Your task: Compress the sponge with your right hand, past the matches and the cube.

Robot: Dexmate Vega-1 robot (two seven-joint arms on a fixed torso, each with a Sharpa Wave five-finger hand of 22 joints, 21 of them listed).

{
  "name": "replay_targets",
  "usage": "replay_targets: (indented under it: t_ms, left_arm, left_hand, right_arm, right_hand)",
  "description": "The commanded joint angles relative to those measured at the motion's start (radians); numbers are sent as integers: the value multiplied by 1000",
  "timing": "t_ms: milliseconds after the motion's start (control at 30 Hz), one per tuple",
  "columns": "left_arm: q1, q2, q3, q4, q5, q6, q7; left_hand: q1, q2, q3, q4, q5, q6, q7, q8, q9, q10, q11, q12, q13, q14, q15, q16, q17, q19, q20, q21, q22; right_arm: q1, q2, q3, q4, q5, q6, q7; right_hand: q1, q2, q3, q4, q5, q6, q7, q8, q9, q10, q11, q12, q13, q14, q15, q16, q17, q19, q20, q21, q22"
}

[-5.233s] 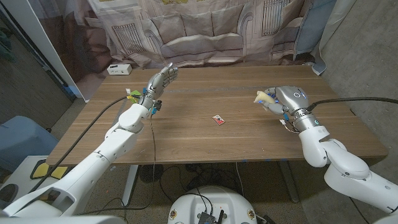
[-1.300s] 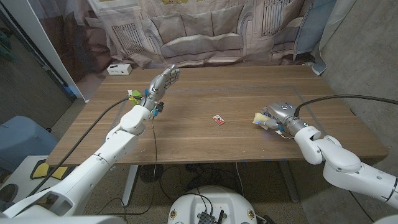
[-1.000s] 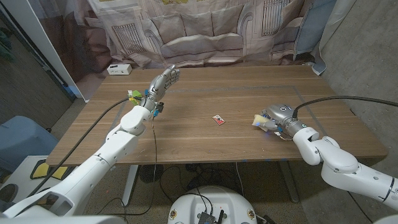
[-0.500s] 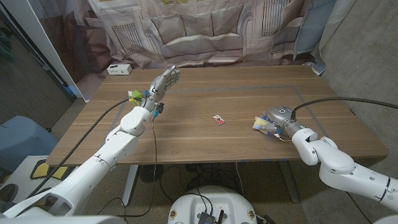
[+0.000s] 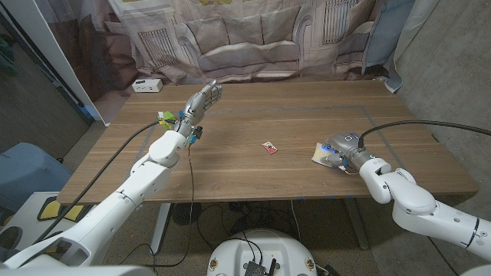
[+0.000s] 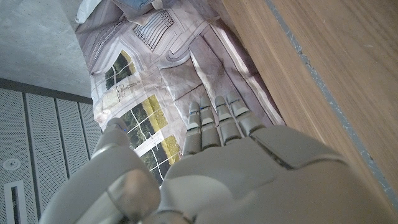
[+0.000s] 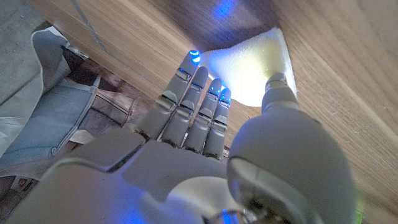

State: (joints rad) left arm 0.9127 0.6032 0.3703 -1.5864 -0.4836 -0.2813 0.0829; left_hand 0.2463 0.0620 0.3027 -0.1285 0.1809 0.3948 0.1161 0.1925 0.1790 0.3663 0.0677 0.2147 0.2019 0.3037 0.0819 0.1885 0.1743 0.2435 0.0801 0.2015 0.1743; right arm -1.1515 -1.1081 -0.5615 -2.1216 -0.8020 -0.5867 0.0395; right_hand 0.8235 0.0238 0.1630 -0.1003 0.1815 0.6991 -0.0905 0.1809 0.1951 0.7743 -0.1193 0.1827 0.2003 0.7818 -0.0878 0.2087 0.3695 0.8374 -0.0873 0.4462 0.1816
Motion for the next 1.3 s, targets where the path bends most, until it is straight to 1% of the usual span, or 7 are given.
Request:
replay_targets:
  t_ms: [33,133,433,767,933,1167,1300]
  left_arm:
    - [2,-2,1,2,0,-1,1]
    - [1,-2,2,4,-2,1,0]
    - [-5,-9,5,17,-4,-5,-6]
    - [-8,-13,7,28,-7,-7,-8]
    - [-8,-13,8,30,-7,-6,-9]
    - [-9,-11,9,27,-7,1,-8]
    - [-9,-8,9,23,-7,6,-6]
  left_hand:
    - [7,3,6,2,-2,7,-1,-3,3,8,0,0,3,7,0,0,6,8,3,-2,5]
    - [7,3,6,2,-2,6,-2,-3,3,8,1,0,3,7,1,0,6,8,3,-2,5]
    - [7,3,7,2,-2,6,-1,-3,3,10,1,1,3,7,2,0,6,7,4,-3,5]
    - [7,4,7,2,-1,7,-2,-3,3,9,2,1,3,7,1,0,6,7,5,-2,5]
    - [7,5,8,3,-1,7,-1,-3,3,9,1,0,3,7,2,0,6,8,5,-2,5]
    - [7,5,8,3,-2,8,-1,-2,3,9,2,0,4,7,1,0,6,7,5,-2,5]
    - [7,5,8,3,-1,7,-1,-3,3,10,2,1,4,7,1,0,6,7,5,-2,5]
  right_arm:
    - [-3,-4,6,-10,4,-6,16]
    - [-9,-6,12,-17,8,-12,10]
    - [-35,-21,42,-43,25,-23,-26]
    - [-70,-28,92,-61,89,-8,-89]
    - [-89,-26,121,-59,142,16,-133]
    - [-115,-20,159,-46,221,66,-198]
    - [-128,-16,182,-33,279,107,-227]
  right_hand:
    - [-9,-12,-7,-1,11,-17,18,-1,0,-22,21,-1,1,-12,-35,-7,-7,-11,4,-8,-1]
    - [-19,-16,-10,1,15,-30,33,0,-1,-42,44,-2,1,-30,-24,-13,-13,-24,11,-16,0]
    - [-57,-19,-21,15,17,-60,31,-1,-1,-74,52,-2,0,-58,-11,-15,-17,-48,18,-31,0]
    - [-142,1,-41,58,15,-57,43,12,1,-93,92,6,0,-98,7,-13,-20,-70,31,-49,0]
    - [-184,24,-42,76,11,-29,48,19,-1,-114,120,6,-2,-187,33,-32,-33,-126,39,-85,-4]
    - [-210,26,-42,71,11,-138,100,-6,-2,-233,174,-8,-4,-326,71,-34,-65,-247,60,-169,-10]
    - [-224,35,-37,64,12,-302,132,-16,-2,-330,175,-6,-5,-403,78,-28,-84,-276,54,-211,-12]
